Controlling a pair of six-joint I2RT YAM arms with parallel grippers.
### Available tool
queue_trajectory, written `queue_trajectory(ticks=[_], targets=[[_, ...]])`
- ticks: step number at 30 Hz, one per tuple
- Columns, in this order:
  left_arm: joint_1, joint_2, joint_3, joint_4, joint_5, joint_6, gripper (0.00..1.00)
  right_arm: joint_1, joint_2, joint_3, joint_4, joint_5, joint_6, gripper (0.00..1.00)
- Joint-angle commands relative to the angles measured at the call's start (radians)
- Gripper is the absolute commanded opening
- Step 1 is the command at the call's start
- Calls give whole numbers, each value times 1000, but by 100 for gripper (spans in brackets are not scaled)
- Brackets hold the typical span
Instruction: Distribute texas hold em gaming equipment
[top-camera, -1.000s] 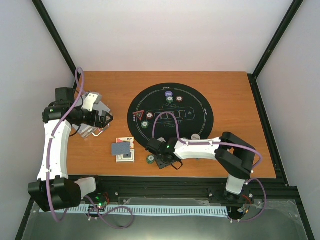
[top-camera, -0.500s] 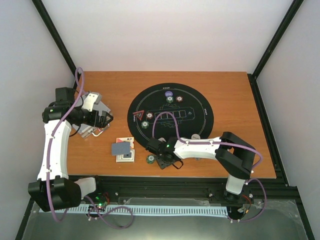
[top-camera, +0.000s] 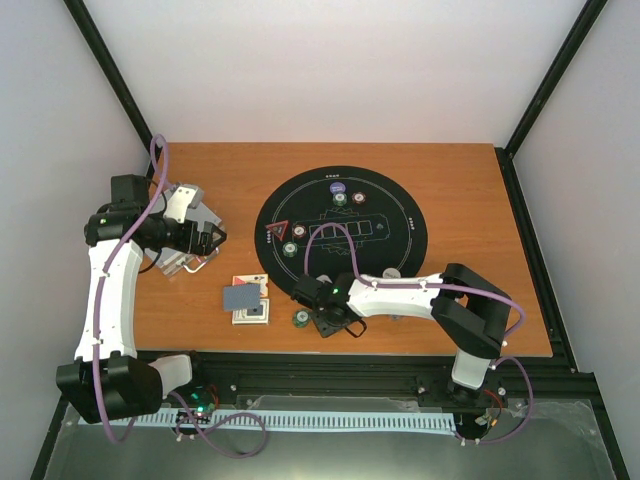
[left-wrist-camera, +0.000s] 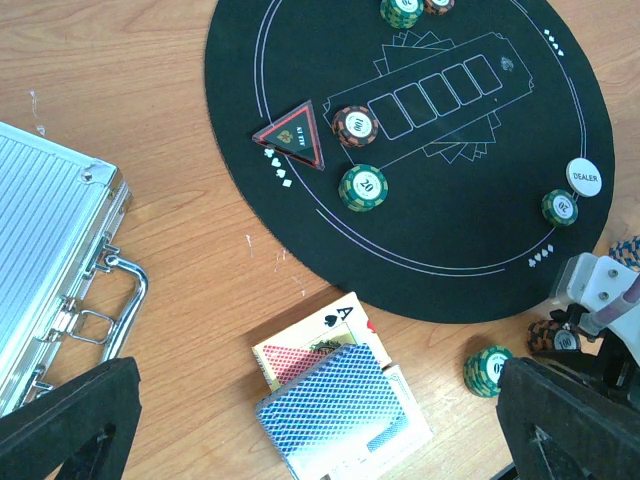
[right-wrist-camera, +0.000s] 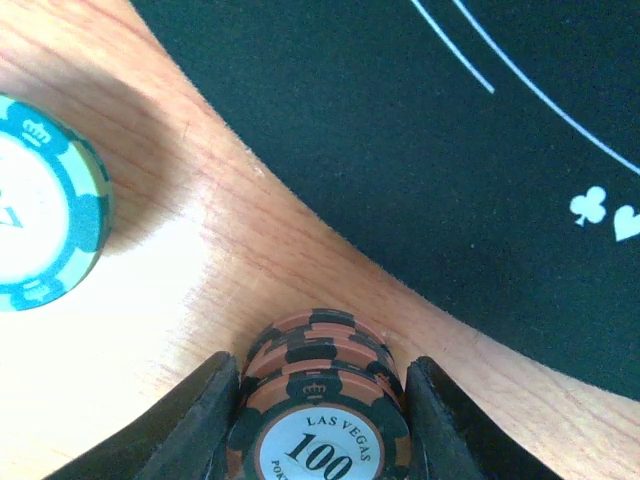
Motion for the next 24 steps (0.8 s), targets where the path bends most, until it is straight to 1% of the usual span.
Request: queue_trajectory(ticks=[1, 10, 14, 17, 24], targets=[[8, -15, 2, -15, 7, 8, 100, -7, -30, 32, -18, 23, -2, 37], [7, -14, 5, -17, 15, 6, 100, -8, -57, 66, -68, 41, -18, 37], [7, -11, 7, -18, 11, 6, 100, -37, -90, 100, -103, 61, -36, 38], [7, -10, 6, -17, 7, 8, 100, -97, -117, 120, -123, 75, -69, 38], [7, -13, 8, -17, 2, 8, 100, -343, -107, 145, -112, 84, -194, 38]])
